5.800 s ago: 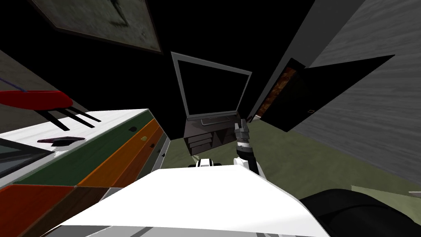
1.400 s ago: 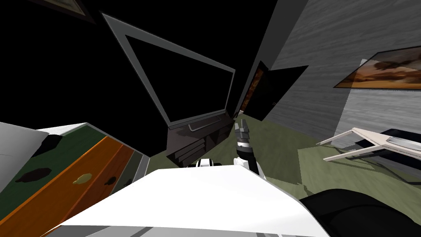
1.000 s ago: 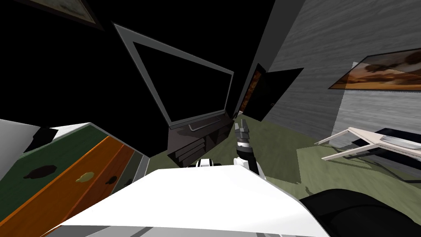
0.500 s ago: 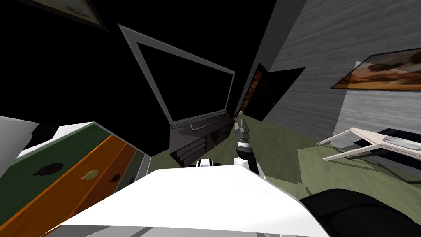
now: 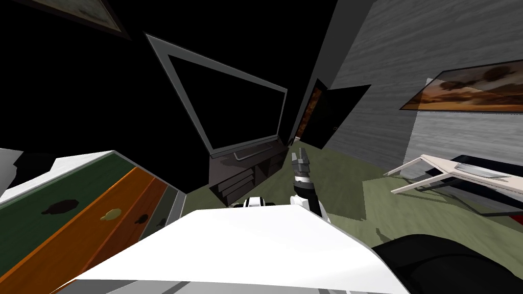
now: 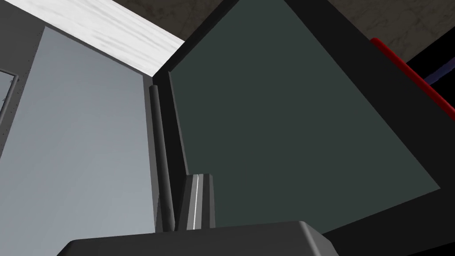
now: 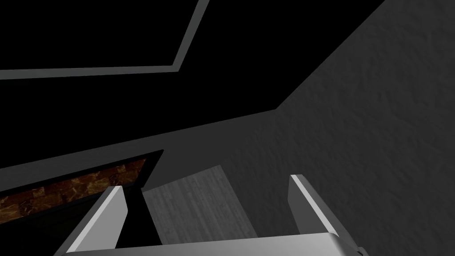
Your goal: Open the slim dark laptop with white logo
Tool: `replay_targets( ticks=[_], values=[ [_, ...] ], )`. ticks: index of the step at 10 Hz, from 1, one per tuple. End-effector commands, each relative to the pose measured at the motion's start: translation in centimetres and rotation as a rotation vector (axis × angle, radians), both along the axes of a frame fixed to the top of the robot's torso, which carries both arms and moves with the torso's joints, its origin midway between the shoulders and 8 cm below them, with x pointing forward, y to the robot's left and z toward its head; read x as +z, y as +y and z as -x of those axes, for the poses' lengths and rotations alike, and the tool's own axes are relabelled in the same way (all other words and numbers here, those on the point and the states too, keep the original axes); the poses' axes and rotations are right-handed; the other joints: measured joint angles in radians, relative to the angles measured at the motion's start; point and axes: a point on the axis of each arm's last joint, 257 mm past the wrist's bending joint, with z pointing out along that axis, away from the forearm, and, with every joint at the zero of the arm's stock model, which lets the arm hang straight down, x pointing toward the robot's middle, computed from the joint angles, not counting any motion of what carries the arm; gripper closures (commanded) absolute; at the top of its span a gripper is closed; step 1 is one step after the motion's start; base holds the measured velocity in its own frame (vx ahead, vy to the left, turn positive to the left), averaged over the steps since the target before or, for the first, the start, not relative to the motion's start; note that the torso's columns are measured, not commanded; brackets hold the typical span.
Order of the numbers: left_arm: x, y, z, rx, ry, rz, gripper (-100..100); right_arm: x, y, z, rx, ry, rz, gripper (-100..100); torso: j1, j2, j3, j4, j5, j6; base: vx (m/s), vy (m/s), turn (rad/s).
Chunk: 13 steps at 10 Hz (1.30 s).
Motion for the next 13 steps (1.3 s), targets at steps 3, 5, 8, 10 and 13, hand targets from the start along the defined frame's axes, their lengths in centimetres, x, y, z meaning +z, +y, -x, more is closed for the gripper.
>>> replay_targets(
  ticks=[3,5,8,10,13],
  values=[
    [-0.1,0.5,0.0,0.016,-0.073,-0.08,100,0.0,0.0,0.0,0.0,0.0,0.0,0,0.002,-0.001,-0.001,0.0,0.0,0.0,-0.051,-0.029,-0.031],
    [-0.1,0.7,0.0,0.023,-0.1,-0.111,100,0.0,0.0,0.0,0.0,0.0,0.0,0,0.0,-0.001,0.0,0.0,0.0,0.0,-0.042,-0.033,-0.025],
    [-0.3,1.0,-0.1,0.039,-0.16,-0.163,100,0.0,0.0,0.0,0.0,0.0,0.0,0,0.0,0.0,0.0,0.0,0.0,0.0,-0.064,-0.046,-0.041],
    [-0.2,1.1,0.0,0.049,-0.187,-0.196,100,0.0,0.0,0.0,0.0,0.0,0.0,0,0.0,0.0,0.0,0.0,0.0,0.0,-0.065,-0.051,-0.038],
    [-0.6,1.3,-2.8,0.012,-0.238,-0.16,-100,0.0,0.0,0.0,0.0,0.0,0.0,0,0.004,-0.003,-0.002,-0.001,0.001,0.0,0.0,0.015,0.071]
  ],
)
